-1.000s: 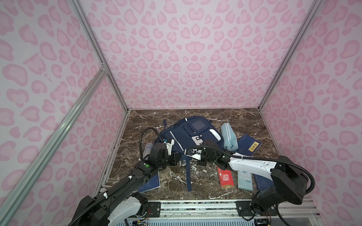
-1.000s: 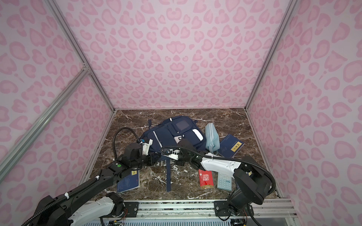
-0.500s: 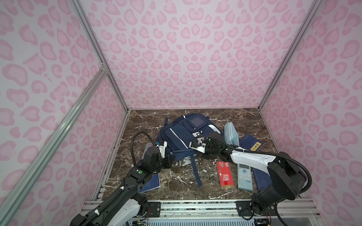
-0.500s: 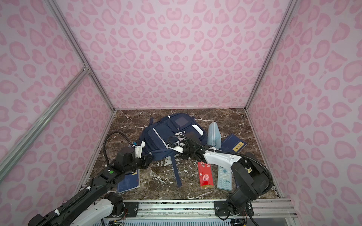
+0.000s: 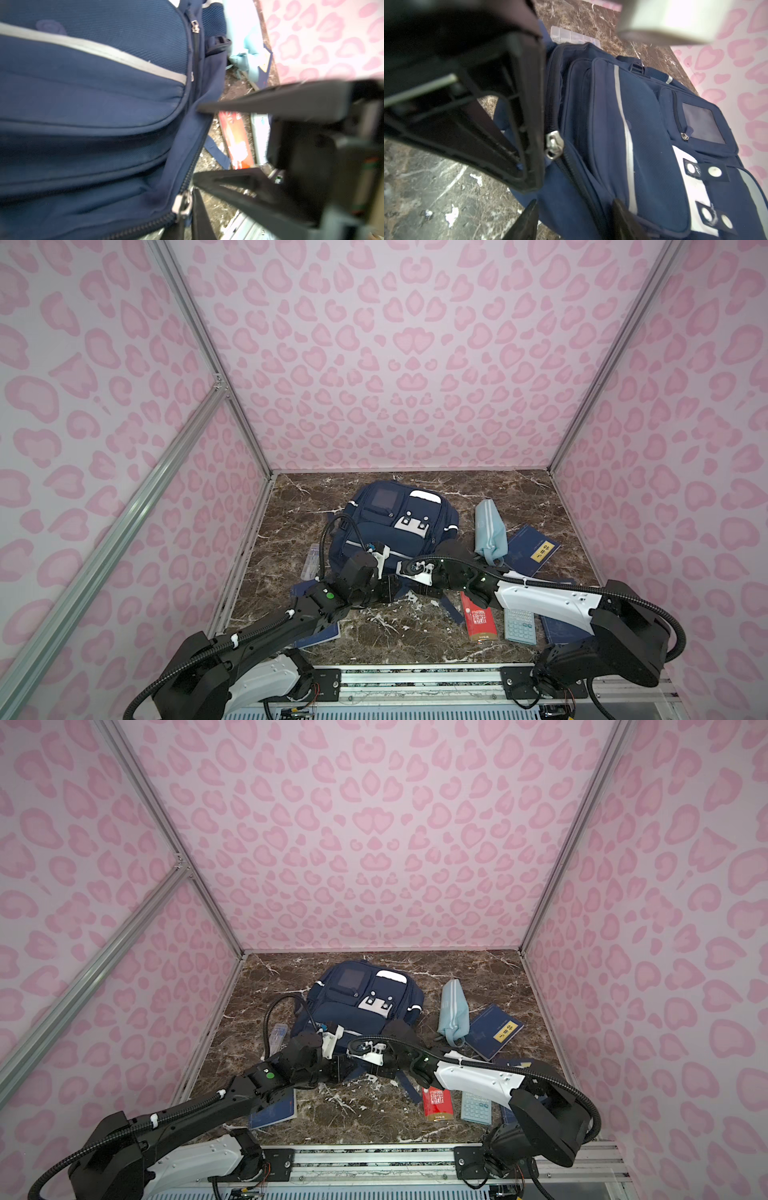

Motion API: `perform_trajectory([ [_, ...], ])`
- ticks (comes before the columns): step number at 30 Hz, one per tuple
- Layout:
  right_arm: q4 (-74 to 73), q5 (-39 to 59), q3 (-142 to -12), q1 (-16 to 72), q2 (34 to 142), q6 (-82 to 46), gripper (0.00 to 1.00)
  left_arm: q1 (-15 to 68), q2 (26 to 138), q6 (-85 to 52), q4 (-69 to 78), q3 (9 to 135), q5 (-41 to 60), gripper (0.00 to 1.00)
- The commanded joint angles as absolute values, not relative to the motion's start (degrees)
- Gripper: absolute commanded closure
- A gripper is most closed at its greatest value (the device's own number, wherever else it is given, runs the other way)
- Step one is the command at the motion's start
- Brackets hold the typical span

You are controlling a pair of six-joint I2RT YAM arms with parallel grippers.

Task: Pack the student bag

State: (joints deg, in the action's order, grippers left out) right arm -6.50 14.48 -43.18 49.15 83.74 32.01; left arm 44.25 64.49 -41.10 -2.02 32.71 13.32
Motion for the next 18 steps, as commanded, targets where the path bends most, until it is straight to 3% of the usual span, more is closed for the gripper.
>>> perform_trajectory([
  [1,-12.11,11.34,-43.39,49.98,85.63,32.43,0.50,44.29,64.79,-41.88,3.33,33.18,16.10,0.97],
  [7,-13.46,8.50,-43.18,51.42,88.02,35.25,0.99,43.51,63.26,-41.10,0.31,32.07,13.11,0.97],
  [18,-11.34,9.02,-40.13,46.68,84.20,37.88,1.00,24.66,57.97,-34.75,-7.94,28.73,9.37,0.97],
])
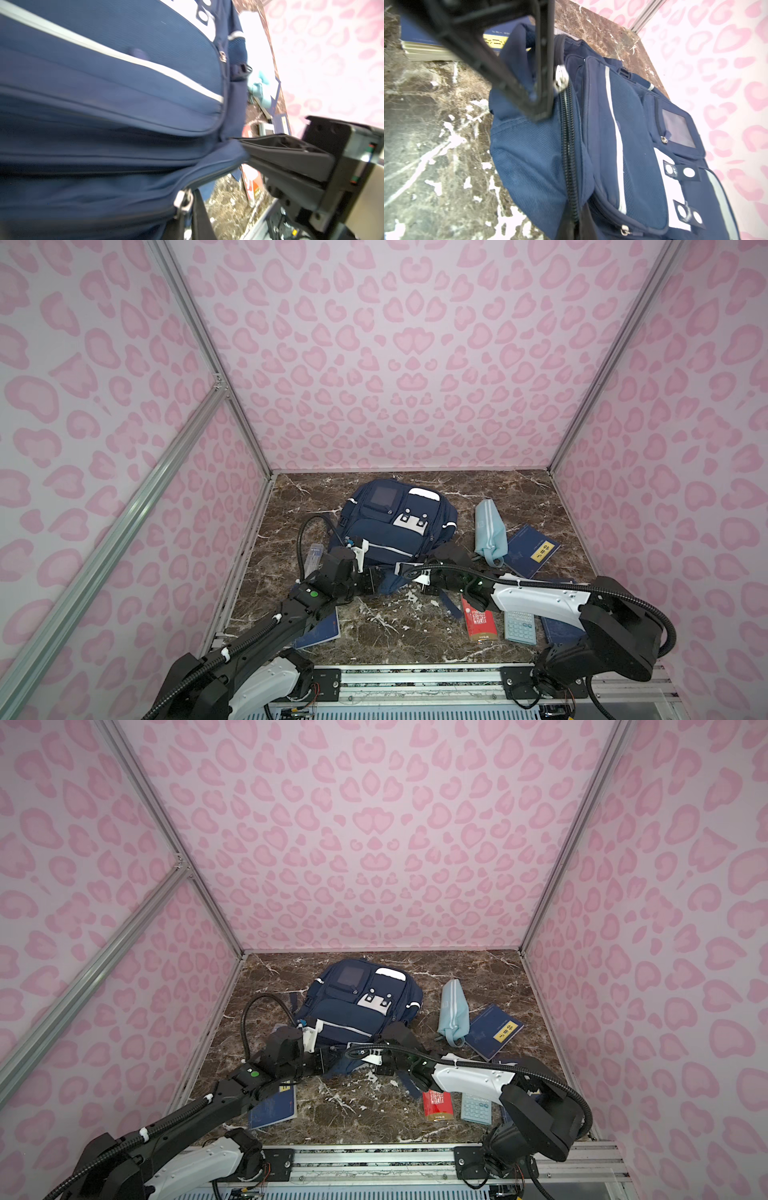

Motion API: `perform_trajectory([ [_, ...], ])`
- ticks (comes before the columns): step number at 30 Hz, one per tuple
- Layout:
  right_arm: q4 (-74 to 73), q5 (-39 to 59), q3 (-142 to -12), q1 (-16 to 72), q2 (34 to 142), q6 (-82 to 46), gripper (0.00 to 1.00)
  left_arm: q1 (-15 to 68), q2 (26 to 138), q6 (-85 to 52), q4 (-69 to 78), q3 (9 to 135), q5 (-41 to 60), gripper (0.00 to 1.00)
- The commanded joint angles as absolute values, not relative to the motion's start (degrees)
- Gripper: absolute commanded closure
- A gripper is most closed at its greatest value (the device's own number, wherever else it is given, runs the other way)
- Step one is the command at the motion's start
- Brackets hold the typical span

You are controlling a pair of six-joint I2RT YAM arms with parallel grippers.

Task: Pack the student bag

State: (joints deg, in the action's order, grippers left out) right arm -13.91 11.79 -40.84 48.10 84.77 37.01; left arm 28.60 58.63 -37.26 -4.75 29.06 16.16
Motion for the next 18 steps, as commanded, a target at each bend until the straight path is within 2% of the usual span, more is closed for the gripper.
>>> perform_trajectory([
  [1,-11.51,9.13,-39.93,45.90,84.11,37.96,1.00,22.39,57.63,-34.42,-8.04,28.44,9.49,0.97],
  [3,-11.81,9.23,-39.66,44.23,84.00,38.08,1.00,19.87,56.84,-33.85,-8.45,27.87,9.57,0.97],
  [7,-13.65,6.24,-40.15,40.05,85.99,37.87,1.00,19.87,54.15,-33.45,-11.20,26.98,9.40,0.97],
  [11,-16.34,5.73,-41.11,37.71,87.60,36.35,1.00,24.64,51.29,-38.14,-8.67,23.58,13.69,0.97],
  [12,-16.90,5.76,-41.27,37.75,87.50,35.85,0.94,27.20,51.03,-39.62,-7.56,23.17,13.50,0.97],
  [14,-14.67,9.04,-42.27,37.66,86.50,32.98,0.66,34.56,51.89,-42.60,-5.48,23.48,11.18,0.97],
  [16,-11.55,12.61,-43.22,38.21,84.47,29.27,0.52,39.40,53.73,-45.17,-1.82,23.97,10.63,0.97],
  [18,-10.36,13.21,-42.05,40.23,81.41,28.13,0.44,42.44,55.83,-46.63,1.95,24.69,10.77,0.97],
])
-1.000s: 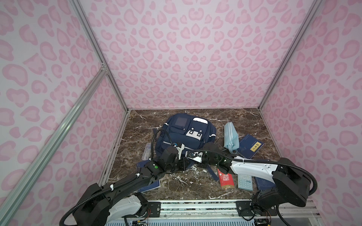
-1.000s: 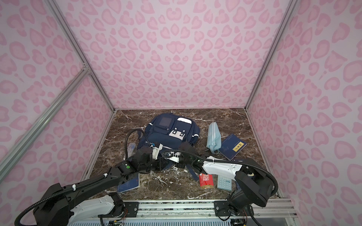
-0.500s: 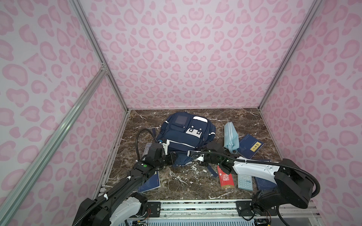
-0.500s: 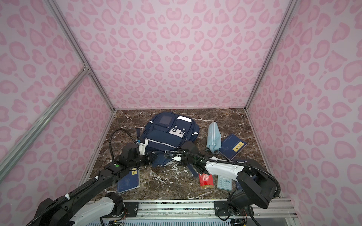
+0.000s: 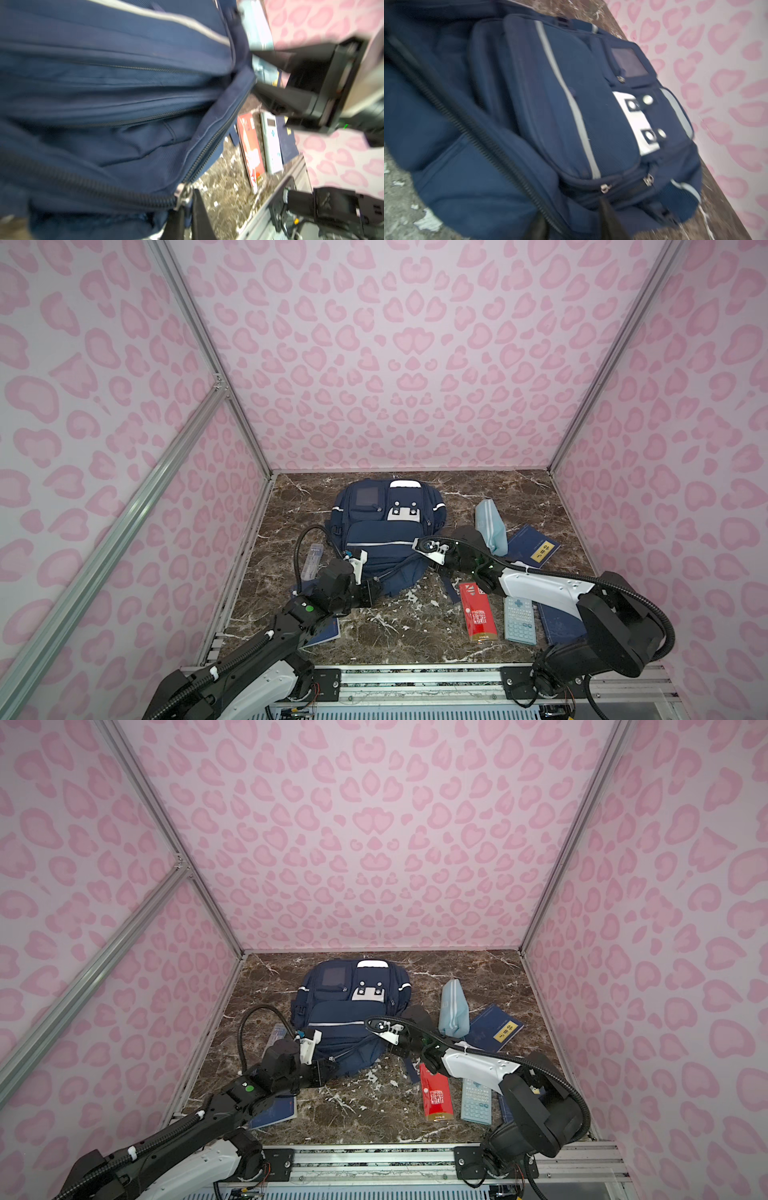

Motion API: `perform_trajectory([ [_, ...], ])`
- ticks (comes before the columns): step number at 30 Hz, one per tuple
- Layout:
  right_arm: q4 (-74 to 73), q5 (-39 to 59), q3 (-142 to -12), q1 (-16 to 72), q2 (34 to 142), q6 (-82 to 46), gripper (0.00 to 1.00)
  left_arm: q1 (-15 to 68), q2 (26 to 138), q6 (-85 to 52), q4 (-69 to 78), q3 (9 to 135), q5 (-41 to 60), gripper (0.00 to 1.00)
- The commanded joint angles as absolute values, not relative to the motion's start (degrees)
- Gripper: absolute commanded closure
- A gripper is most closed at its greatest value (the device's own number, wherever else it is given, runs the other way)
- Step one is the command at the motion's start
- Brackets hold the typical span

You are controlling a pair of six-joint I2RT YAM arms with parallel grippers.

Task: Pack the student bag

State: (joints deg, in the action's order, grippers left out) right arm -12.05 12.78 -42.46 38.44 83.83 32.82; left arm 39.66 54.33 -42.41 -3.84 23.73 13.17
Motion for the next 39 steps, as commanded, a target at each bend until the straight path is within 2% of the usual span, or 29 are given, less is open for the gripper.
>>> perform_trajectory([
  [1,-9.72,12.81,-40.95,41.88,79.58,28.66,0.38,43.70,57.09,-46.72,2.68,25.59,10.38,0.97],
  [6,-9.41,15.76,-37.66,48.57,74.93,29.78,0.37,46.87,61.13,-46.82,5.48,29.43,11.21,0.97],
  [11,-12.85,15.66,-38.28,50.98,78.28,29.37,0.39,48.08,62.51,-45.96,4.58,32.70,12.85,0.97],
  [13,-11.11,14.00,-40.14,52.15,81.10,30.39,0.43,48.08,62.39,-45.31,3.87,32.88,13.22,0.97],
  [14,-10.56,13.26,-40.84,52.44,82.37,30.86,0.46,48.08,62.32,-45.09,3.59,32.84,13.48,0.97],
  [16,-9.59,12.00,-42.09,52.62,84.90,31.29,0.61,48.11,62.31,-44.70,2.96,32.76,14.11,0.97],
  [19,-10.22,10.13,-41.37,52.57,85.74,32.10,0.92,48.01,62.16,-44.53,1.76,32.09,12.80,0.97],
  [20,-10.64,9.74,-40.74,52.53,85.56,32.46,0.98,47.85,61.90,-44.46,0.86,31.93,11.97,0.97],
  [21,-11.13,9.14,-39.92,52.48,85.15,32.93,1.00,47.47,61.52,-44.19,0.07,31.70,11.08,0.97],
  [27,-11.93,7.40,-36.32,51.40,81.70,33.73,1.00,40.34,60.14,-40.98,-6.60,31.25,9.46,0.97],
  [32,-13.66,4.95,-34.45,49.04,79.51,33.64,1.00,30.32,59.10,-37.07,-8.27,29.76,13.84,0.97],
  [35,-14.34,5.17,-33.72,46.70,78.43,33.74,1.00,28.94,59.24,-34.67,-12.85,31.09,9.32,0.97],
  [39,-15.86,6.17,-32.25,41.71,78.01,34.07,1.00,20.88,58.30,-34.36,-10.07,27.66,9.58,0.97],
])
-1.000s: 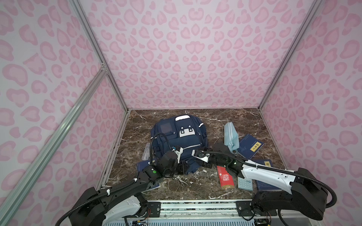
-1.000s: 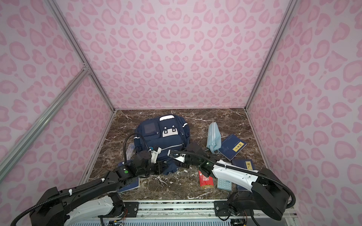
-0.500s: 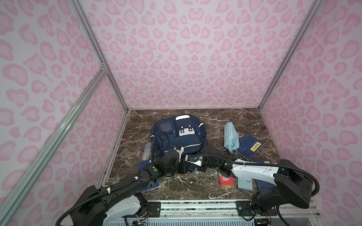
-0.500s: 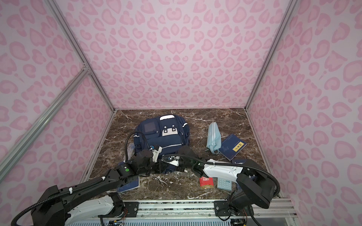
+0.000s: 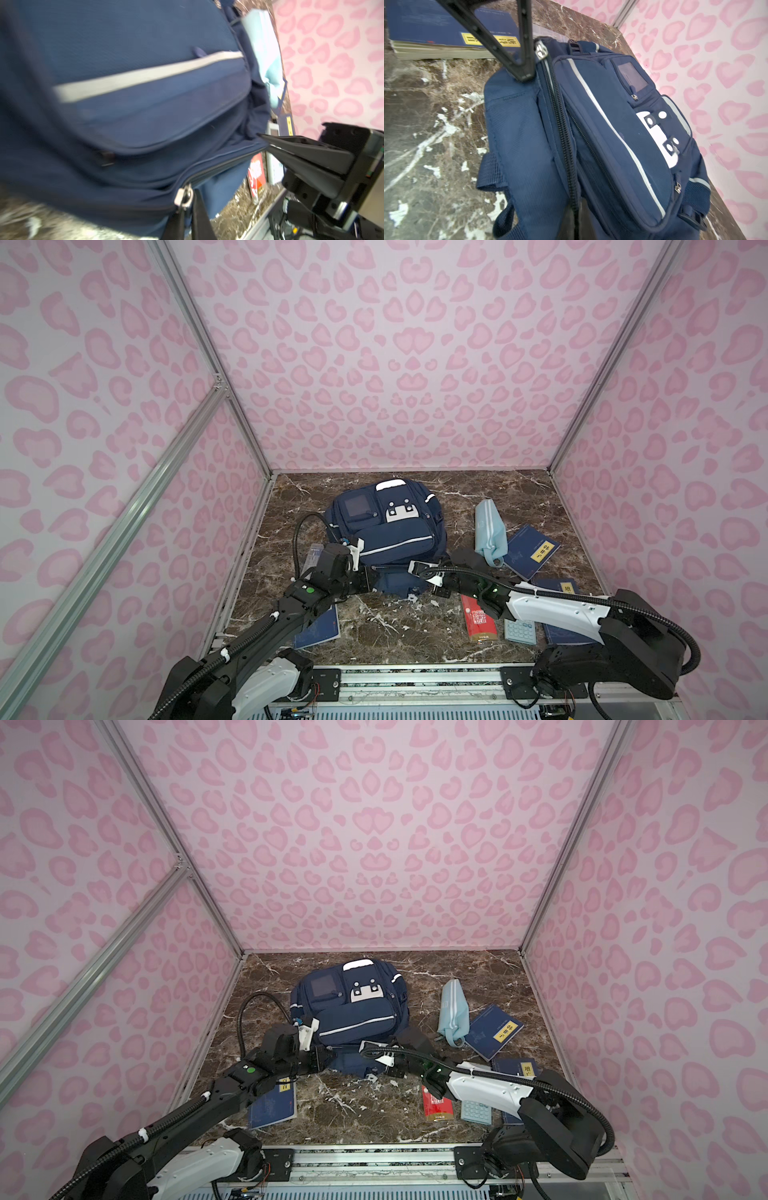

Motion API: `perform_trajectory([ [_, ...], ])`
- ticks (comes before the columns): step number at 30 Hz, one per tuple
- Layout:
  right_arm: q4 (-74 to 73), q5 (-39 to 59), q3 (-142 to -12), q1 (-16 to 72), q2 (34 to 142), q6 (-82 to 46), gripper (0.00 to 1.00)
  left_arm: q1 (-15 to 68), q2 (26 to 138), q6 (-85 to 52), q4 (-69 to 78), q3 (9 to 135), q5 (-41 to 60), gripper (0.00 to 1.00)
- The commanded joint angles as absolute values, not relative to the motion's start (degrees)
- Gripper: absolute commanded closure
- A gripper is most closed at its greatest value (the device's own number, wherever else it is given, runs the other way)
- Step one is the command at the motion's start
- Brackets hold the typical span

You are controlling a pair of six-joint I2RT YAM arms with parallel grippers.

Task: Pack the student bag

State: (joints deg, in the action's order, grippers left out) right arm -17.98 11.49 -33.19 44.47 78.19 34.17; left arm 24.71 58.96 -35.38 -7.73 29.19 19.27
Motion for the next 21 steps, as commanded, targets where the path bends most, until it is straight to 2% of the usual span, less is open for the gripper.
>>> perform_trajectory([
  [1,-15.73,6.71,-32.34,40.22,78.24,33.59,1.00,19.50,57.71,-33.65,-10.30,27.49,8.85,0.97],
  [4,-14.67,9.71,-33.19,38.49,78.86,33.40,1.00,19.21,56.91,-32.08,-9.28,28.89,13.48,0.97],
  [5,-14.49,10.29,-33.58,38.70,79.05,33.01,0.94,19.82,57.02,-32.86,-7.41,28.70,16.27,0.97],
  [7,-14.45,10.10,-34.99,39.60,79.10,30.06,0.66,23.68,57.76,-35.63,-5.17,29.40,18.62,0.97],
  [10,-13.77,9.27,-36.83,42.30,77.67,25.81,0.42,33.81,58.81,-38.19,-4.37,32.67,16.03,0.97],
  [16,-12.41,19.49,-37.87,44.91,75.80,21.15,0.39,42.33,63.42,-40.84,-1.73,37.74,17.91,0.97],
  [18,-11.75,18.27,-38.43,45.69,77.06,21.67,0.40,43.42,64.94,-40.48,-2.09,39.09,17.93,0.97],
  [21,-11.65,18.72,-39.30,45.88,79.83,22.15,0.49,44.05,66.08,-41.47,0.12,39.02,19.33,0.97],
])
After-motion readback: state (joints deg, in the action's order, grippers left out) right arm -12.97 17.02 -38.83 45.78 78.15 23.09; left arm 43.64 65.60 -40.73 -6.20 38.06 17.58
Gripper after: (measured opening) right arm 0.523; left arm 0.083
